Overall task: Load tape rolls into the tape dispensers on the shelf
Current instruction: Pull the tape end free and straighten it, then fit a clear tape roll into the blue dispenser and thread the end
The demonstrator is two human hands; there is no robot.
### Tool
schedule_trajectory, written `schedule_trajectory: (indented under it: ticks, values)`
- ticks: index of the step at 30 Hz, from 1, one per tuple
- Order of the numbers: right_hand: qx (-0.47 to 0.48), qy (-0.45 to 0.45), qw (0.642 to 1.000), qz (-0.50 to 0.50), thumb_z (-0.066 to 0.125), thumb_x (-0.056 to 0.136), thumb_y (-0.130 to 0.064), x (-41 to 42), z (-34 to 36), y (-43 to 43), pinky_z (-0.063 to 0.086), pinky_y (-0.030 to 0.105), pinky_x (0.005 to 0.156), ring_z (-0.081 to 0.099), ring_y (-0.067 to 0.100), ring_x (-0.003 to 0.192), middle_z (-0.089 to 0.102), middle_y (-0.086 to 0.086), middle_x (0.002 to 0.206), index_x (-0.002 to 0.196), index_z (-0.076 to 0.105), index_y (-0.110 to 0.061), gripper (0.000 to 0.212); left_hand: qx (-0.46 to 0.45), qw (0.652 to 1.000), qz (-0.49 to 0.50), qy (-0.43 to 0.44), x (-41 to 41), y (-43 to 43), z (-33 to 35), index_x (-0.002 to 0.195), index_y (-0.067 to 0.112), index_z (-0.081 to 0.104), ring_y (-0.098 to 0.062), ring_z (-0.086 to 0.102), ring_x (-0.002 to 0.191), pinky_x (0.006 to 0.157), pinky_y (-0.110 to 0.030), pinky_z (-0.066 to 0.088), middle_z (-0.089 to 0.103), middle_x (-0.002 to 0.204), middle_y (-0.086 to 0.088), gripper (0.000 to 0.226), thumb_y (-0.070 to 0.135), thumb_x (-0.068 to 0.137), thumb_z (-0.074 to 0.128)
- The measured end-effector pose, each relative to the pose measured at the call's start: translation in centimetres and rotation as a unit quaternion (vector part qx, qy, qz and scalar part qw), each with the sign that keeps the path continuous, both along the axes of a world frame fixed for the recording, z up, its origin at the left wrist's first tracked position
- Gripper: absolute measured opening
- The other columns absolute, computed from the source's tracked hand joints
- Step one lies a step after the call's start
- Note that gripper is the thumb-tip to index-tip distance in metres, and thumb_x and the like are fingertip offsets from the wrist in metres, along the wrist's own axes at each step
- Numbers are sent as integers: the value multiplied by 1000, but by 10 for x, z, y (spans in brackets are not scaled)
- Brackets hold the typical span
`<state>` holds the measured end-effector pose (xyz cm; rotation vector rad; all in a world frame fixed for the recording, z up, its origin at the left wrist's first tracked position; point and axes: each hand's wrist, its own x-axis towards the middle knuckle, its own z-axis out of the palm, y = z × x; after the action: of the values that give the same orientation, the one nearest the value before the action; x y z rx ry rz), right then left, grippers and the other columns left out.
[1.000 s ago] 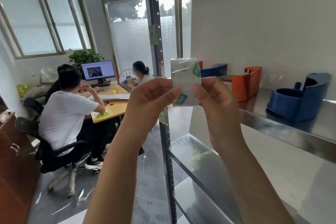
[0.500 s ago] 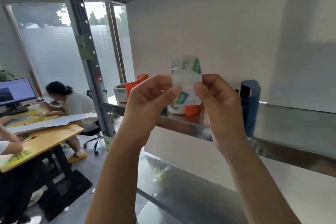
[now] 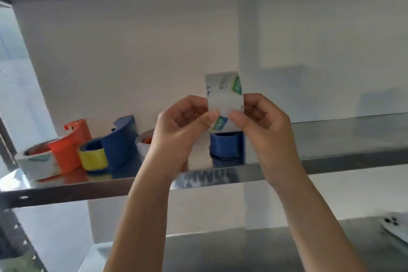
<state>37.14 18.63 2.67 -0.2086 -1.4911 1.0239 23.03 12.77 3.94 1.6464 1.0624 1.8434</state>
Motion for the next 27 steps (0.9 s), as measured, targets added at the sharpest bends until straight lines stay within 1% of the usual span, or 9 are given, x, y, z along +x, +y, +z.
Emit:
schedule_trajectory:
  ticks: [3, 8, 13, 15, 18, 20, 22, 24, 27]
  values:
    - [5, -6, 999, -35, 66, 84, -5, 1, -1, -8, 54, 23, 71, 67, 11, 79, 71, 4, 86, 98, 64, -3, 15, 0, 1000, -27, -5, -1, 2, -3, 93, 4, 66, -26, 67, 83, 78, -36, 54, 71, 90, -14, 22, 18, 77, 68]
    - [2, 10, 998, -55, 65, 83, -2, -3, -3, -16, 54, 21, 67, 66, 6, 75, 69, -4, 80, 96, 63, -4, 13, -4, 998, -59, -25, -5, 2, -4, 92, 5, 68, -22, 68, 80, 76, -33, 54, 72, 86, -10, 21, 18, 76, 68]
    - [8, 20, 998, -60, 63, 84, -2, -4, -1, -18, 52, 17, 65, 65, 2, 75, 69, -11, 77, 92, 62, -12, 13, -25, 987, -104, -121, -5, 0, -3, 99, 6, 70, -27, 67, 95, 90, -39, 53, 73, 99, -13, 26, 23, 83, 59]
    - [11, 27, 998, -57, 62, 84, 1, 0, 1, -15, 50, 14, 64, 65, 0, 74, 69, -13, 76, 91, 61, -10, 14, -30, 986, -77, -147, -10, 7, -3, 105, 6, 68, -25, 66, 101, 93, -37, 52, 72, 104, -11, 23, 18, 90, 55]
    - [19, 39, 997, -61, 61, 84, 3, 10, 3, -9, 49, 12, 66, 66, 0, 75, 70, -12, 76, 92, 61, -7, 13, -81, 996, 40, -27, -14, 26, -11, 119, 17, 62, -14, 62, 111, 101, -35, 46, 69, 114, 1, 32, 13, 87, 63]
    - [22, 41, 997, -65, 61, 84, 3, 15, 3, -5, 49, 12, 67, 65, 1, 76, 70, -12, 77, 93, 61, -5, 13, -145, 984, 82, 64, -11, 40, -19, 134, 19, 49, -13, 51, 124, 103, -29, 40, 58, 131, 3, 58, 17, 81, 72]
    - [21, 43, 997, -65, 61, 84, 3, 18, 2, -1, 49, 12, 67, 65, 1, 76, 69, -12, 77, 93, 61, -6, 12, -217, 957, 115, 155, -6, 50, -27, 143, 19, 34, -15, 45, 128, 94, -24, 40, 47, 142, 2, 81, 23, 75, 78]
    - [19, 42, 997, -63, 62, 84, 2, 21, 1, 1, 49, 13, 68, 65, 2, 76, 69, -11, 78, 92, 61, -8, 13, -269, 934, 130, 197, -2, 57, -32, 142, 18, 34, -16, 52, 116, 85, -26, 47, 51, 137, 1, 85, 26, 71, 81]
    - [18, 40, 997, -61, 63, 84, 1, 25, 0, 6, 49, 14, 70, 65, 3, 78, 69, -10, 80, 93, 62, -8, 13, -303, 921, 143, 200, 1, 65, -36, 124, 17, 52, -8, 60, 83, 63, -21, 52, 65, 104, 5, 63, 26, 69, 80]
